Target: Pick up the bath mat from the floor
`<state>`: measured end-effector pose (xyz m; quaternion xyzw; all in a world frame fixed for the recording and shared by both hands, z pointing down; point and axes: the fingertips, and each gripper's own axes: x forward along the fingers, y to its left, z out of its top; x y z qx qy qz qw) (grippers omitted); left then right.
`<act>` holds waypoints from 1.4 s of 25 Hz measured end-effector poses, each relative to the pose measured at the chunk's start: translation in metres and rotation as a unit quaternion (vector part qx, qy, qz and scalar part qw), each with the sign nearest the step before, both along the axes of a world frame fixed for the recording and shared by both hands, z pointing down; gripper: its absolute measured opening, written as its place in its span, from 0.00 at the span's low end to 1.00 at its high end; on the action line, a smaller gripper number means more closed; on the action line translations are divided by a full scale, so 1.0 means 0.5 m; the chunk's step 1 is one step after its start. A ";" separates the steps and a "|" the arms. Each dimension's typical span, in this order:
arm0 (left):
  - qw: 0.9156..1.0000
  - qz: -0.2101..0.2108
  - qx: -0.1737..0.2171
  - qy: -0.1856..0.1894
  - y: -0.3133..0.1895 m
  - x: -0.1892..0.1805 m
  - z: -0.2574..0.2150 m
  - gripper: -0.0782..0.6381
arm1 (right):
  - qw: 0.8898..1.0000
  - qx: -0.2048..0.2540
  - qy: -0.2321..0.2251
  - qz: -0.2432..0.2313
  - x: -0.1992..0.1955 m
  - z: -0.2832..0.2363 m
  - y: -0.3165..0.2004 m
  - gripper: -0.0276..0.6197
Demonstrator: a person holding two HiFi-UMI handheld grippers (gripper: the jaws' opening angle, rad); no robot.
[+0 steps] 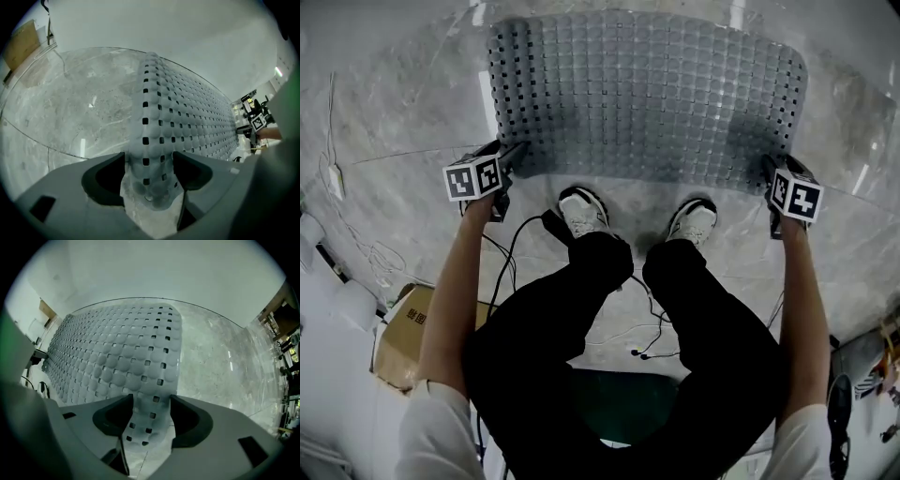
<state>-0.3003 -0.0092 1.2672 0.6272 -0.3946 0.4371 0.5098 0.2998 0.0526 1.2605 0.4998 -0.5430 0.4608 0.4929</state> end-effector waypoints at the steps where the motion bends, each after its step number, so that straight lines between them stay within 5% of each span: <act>1: 1.000 0.001 -0.001 0.002 -0.001 0.004 0.000 0.56 | 1.000 -0.004 0.002 0.004 0.001 0.000 0.001 0.43; 12: 0.999 0.012 -0.011 -0.027 -0.004 0.022 -0.001 0.47 | 1.000 -0.004 -0.012 0.018 0.012 0.002 0.004 0.29; 14: 1.000 0.016 -0.013 -0.004 -0.001 0.043 -0.005 0.34 | 1.000 -0.003 -0.016 0.007 0.006 -0.001 0.003 0.27; 15: 1.000 0.023 -0.011 -0.001 0.001 0.051 -0.007 0.31 | 1.000 -0.002 -0.018 -0.006 -0.003 -0.003 0.000 0.24; 16: 1.000 0.030 -0.007 -0.005 0.001 0.052 -0.007 0.31 | 1.000 -0.001 -0.015 -0.023 -0.015 -0.005 -0.004 0.10; 17: 0.999 0.034 -0.002 -0.011 0.000 0.048 -0.008 0.33 | 0.999 -0.002 -0.003 -0.041 -0.024 -0.005 -0.008 0.09; 20: 1.000 0.021 0.015 -0.017 -0.007 0.028 -0.013 0.47 | 0.998 0.006 0.027 -0.061 -0.029 -0.013 -0.015 0.16; 24: 0.999 -0.003 0.038 -0.002 -0.024 0.016 -0.018 0.56 | 0.999 0.029 0.008 0.023 0.008 -0.018 -0.012 0.42; 27: 0.999 -0.020 0.030 0.014 -0.034 0.027 -0.009 0.58 | 0.996 0.025 -0.027 0.078 0.021 0.000 -0.008 0.44; 32: 0.999 -0.023 0.034 0.007 -0.034 0.027 -0.005 0.57 | 0.996 0.018 -0.036 0.075 0.019 0.006 -0.008 0.43; 35: 1.000 -0.003 0.023 -0.001 -0.035 0.027 -0.003 0.49 | 0.996 0.004 -0.065 0.060 -0.005 0.005 -0.011 0.26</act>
